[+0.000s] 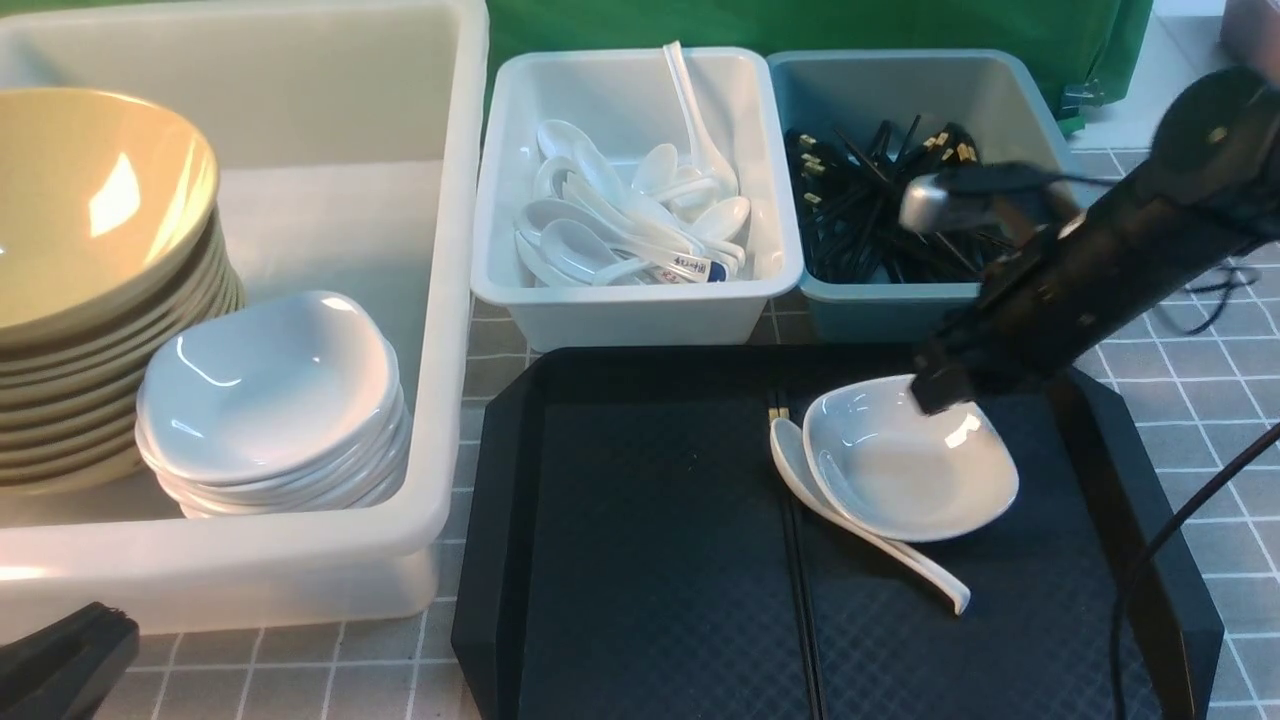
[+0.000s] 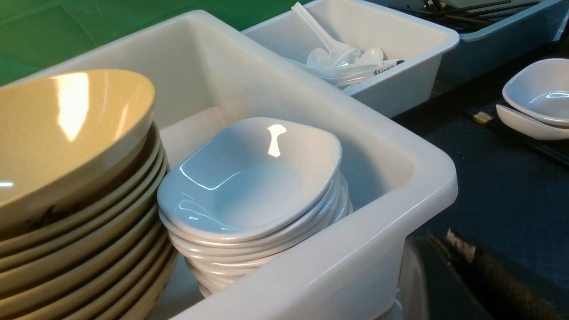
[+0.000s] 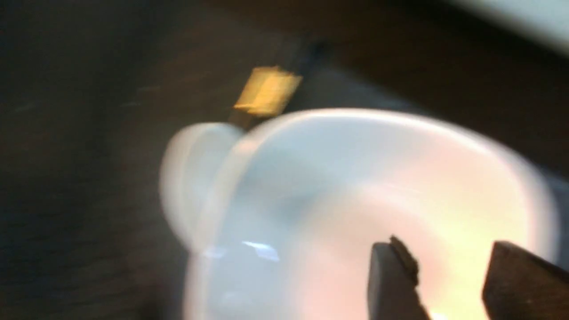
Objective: On grey table put chopsticks spoon bowls plates into blue grey white boxes.
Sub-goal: 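Reach for and grasp the small white dish on the black tray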
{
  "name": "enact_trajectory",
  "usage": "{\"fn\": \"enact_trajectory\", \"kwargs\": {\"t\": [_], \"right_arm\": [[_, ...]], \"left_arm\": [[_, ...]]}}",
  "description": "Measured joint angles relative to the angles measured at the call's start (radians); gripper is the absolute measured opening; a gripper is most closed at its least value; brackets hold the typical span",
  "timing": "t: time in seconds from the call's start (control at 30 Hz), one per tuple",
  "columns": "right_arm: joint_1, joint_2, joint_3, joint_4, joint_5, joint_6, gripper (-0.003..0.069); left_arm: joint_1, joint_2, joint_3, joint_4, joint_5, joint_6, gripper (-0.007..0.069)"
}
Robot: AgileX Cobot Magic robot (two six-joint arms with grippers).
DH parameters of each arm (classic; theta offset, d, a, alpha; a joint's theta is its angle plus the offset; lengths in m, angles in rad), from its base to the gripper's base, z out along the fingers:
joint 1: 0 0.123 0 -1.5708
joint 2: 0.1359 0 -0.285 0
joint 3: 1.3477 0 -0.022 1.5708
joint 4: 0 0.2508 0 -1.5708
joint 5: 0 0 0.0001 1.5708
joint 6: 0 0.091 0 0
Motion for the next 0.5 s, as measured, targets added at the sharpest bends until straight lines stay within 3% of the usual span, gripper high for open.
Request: {"fn": "enact_trajectory", "kwargs": {"t": [0.27,0.37,0.5], "right_arm": [[-0.016,0.119,0.021,-0.053,-0.014,0.027,0.0368],[-0.016,0.120,0.020,-0.039,-0.013,0.016,0.0307],[-0.016,0.071,0.009,-0.022,0.036,-0.024,0.0136]], "left_arm": [[0.000,0.000,0.000,0.007,0.000,0.000,-0.0008],[0.000,0.000,0.000,0.007,0.000,0.000,-0.0008],[0.000,0.000,0.000,0.007,0.000,0.000,-0.0008]]}}
